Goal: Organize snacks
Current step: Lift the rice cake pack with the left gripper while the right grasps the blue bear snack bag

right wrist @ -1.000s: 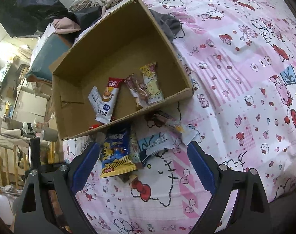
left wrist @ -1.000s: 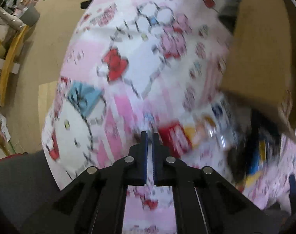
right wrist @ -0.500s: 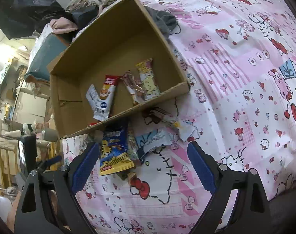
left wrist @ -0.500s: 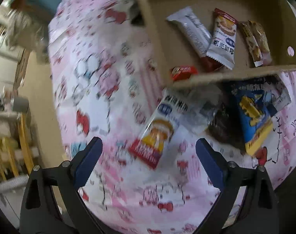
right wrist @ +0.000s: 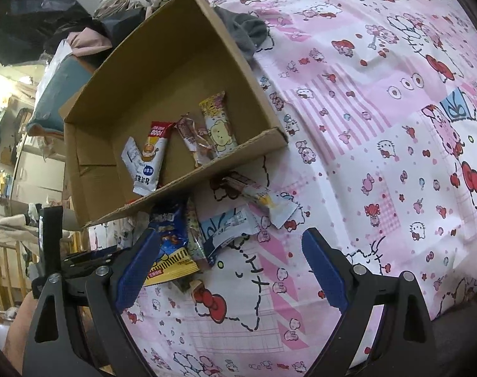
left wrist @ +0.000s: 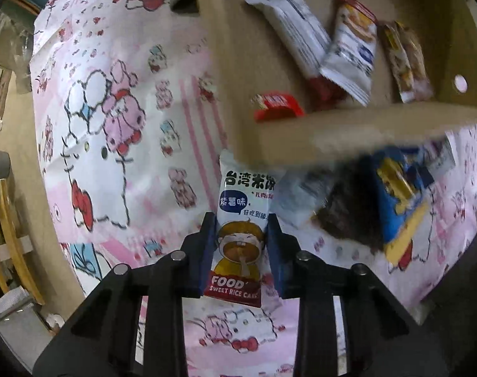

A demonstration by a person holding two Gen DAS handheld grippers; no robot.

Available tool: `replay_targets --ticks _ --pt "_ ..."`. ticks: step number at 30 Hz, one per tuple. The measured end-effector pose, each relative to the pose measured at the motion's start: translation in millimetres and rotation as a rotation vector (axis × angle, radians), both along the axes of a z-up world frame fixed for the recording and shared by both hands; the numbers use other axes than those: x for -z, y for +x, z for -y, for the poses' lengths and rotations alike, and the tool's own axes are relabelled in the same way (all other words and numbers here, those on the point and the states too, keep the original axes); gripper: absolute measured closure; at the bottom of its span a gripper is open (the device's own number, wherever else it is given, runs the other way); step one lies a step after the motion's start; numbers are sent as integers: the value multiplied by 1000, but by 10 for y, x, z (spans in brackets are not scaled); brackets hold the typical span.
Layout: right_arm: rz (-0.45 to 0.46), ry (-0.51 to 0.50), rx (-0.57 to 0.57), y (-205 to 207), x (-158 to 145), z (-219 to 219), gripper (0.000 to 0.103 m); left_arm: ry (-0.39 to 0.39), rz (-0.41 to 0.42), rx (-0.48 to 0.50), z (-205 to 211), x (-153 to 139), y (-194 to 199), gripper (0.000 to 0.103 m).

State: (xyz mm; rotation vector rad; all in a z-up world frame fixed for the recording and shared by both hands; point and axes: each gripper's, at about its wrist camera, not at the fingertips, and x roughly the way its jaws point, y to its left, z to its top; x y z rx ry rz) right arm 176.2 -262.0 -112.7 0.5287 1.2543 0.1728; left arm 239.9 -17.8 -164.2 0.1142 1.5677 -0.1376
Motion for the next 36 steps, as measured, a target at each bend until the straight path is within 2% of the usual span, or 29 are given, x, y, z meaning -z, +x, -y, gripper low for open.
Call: replay_targets --ticks 2,7,13,15,20,25,26,29,33,36 --pt "3 -8 -12 2 -1 -31 9 -3 1 7 99 -87 -257 76" --pt "4 -18 -20 -1 -10 -57 9 -8 2 1 215 -172 -502 76" --pt "3 13 -18 -34 -22 -22 9 -41 10 -112 122 -375 -806 76" --pt "0 23 -13 -36 -21 -13 9 -86 12 -179 73 -454 -953 76" --pt "-6 21 -41 -15 -5 -115 9 -111 84 -267 -79 -585 -1241 76" --pt "-25 51 -126 28 30 -341 9 -151 131 -353 -437 -597 -1243 76" --pt "-33 61 -157 49 45 -422 9 -160 130 -364 -561 -573 -1137 76" --pt "-47 79 -224 122 88 -666 9 -175 137 -393 -615 -600 -1044 76" --pt "-69 -2 -269 236 222 -1012 9 -194 149 -411 -590 -581 -992 76" --pt "-62 -125 -363 251 318 -1375 9 -213 142 -423 -610 -553 -977 76"
